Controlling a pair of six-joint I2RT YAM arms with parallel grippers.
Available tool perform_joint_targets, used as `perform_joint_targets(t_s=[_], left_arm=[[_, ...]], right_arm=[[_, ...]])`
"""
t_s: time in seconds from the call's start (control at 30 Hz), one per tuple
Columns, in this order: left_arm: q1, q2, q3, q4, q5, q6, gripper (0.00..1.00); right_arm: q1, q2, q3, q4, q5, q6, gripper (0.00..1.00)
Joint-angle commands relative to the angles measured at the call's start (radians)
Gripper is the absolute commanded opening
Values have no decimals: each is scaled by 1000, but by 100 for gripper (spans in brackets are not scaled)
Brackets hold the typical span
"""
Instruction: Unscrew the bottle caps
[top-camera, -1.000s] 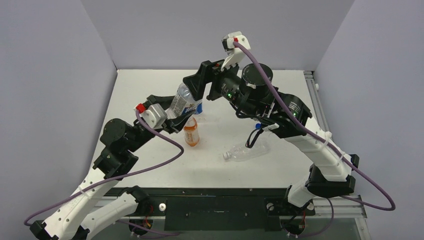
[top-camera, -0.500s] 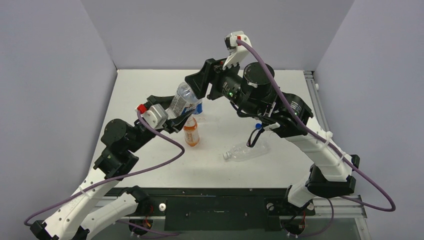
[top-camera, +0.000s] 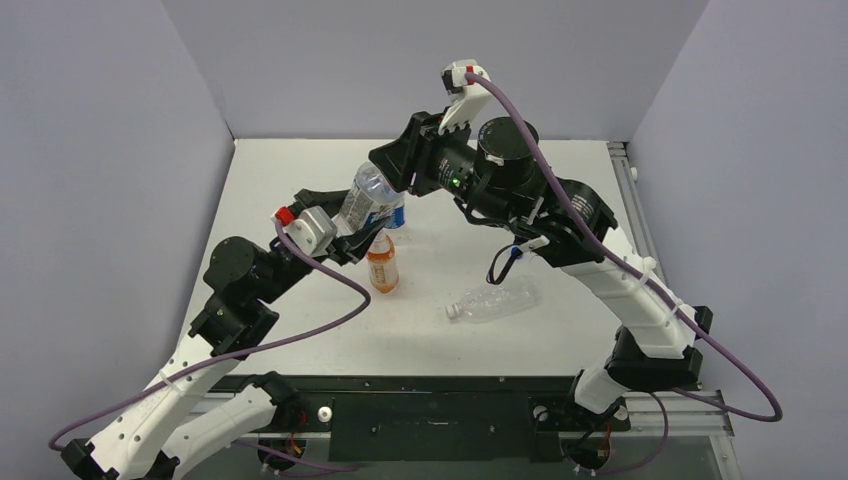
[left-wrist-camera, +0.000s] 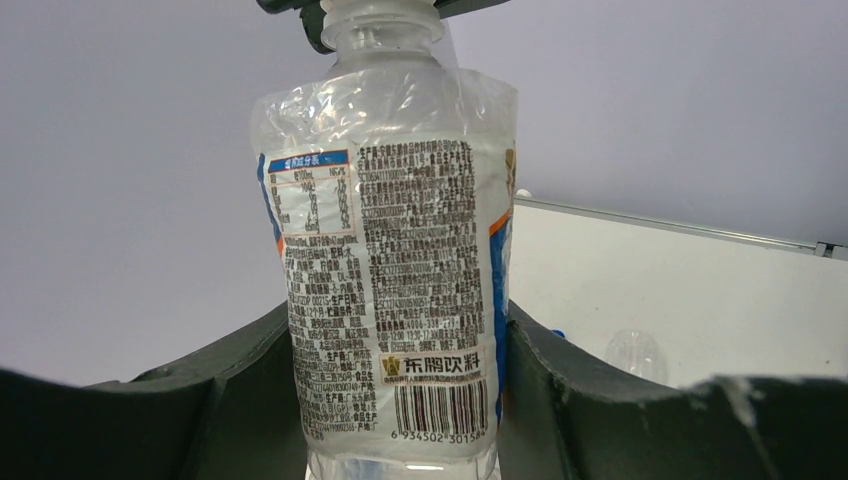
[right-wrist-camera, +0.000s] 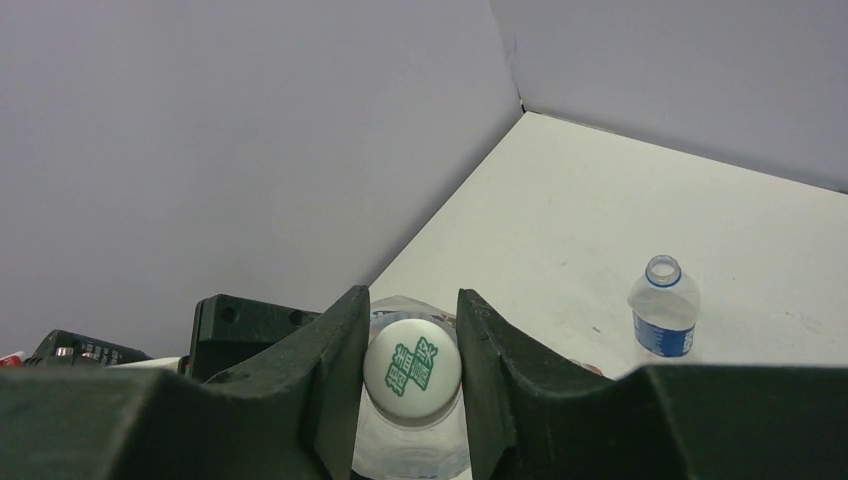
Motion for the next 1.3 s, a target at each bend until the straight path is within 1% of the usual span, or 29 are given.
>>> perform_joint_targets(t_s=[0.0,0.07,0.13,0.17,0.2,0.23,0.27,0.33,0.37,0.4,0.43,0.47,0.5,0.53,0.57,0.6,0.67,0.73,0.8,0.87,1.07,1.27], left_arm=[[1,0,26,55,-5,-5,0],[2,2,28,56,-7,-6,0],[2,3,30,56,-9,-8,0],[2,2,32,56,-11,-11,0],[2,4,34,56,-12,-20,0],[3,3,36,56,-10,-25,0],[2,4,39,57,-6,-46,0],[3,0,44,59,9,-98,0],[3,-2,46,60,32,-117,0],[3,-4,52,60,52,-158,0],[5,-7,60,53,103,-170,0],[5,-8,67,48,139,-222,0],[5,-10,82,33,221,-243,0],[6,-10,91,17,263,-284,0],[5,-8,108,10,337,-306,0],[5,-7,116,3,398,-349,0],[5,-4,142,-7,474,-405,0],[4,1,165,-14,534,-453,0],[4,2,179,-13,566,-487,0],[4,1,183,-11,582,-504,0],[4,-9,161,-11,610,-501,0],[6,-15,146,-22,607,-482,0]], right_arm=[[-10,15,47,-5,-35,12,31],[-11,16,52,-5,-44,12,25],[-12,12,51,-4,-53,11,16],[-14,9,51,-2,-59,10,10],[-16,5,48,0,-62,6,7],[-20,1,46,5,-78,2,0],[-23,-10,37,12,-93,-11,0],[-40,-38,0,46,-174,-38,0],[-51,-65,-15,82,-257,-50,0],[-58,-80,-56,104,-306,-77,0],[-68,-113,-81,153,-395,-89,0],[-74,-131,-131,208,-447,-116,0],[-84,-169,-172,238,-556,-128,0],[-89,-189,-219,303,-606,-140,0],[-101,-223,-245,334,-691,-138,0],[-107,-237,-294,398,-729,-131,0],[-135,-266,-342,476,-865,-104,0],[-152,-283,-372,544,-946,-71,0],[-159,-294,-394,607,-1003,-38,0],[-163,-299,-402,633,-1031,-22,0],[-212,-306,-369,601,-1071,-33,0],[-256,-329,-345,580,-1074,-35,0]])
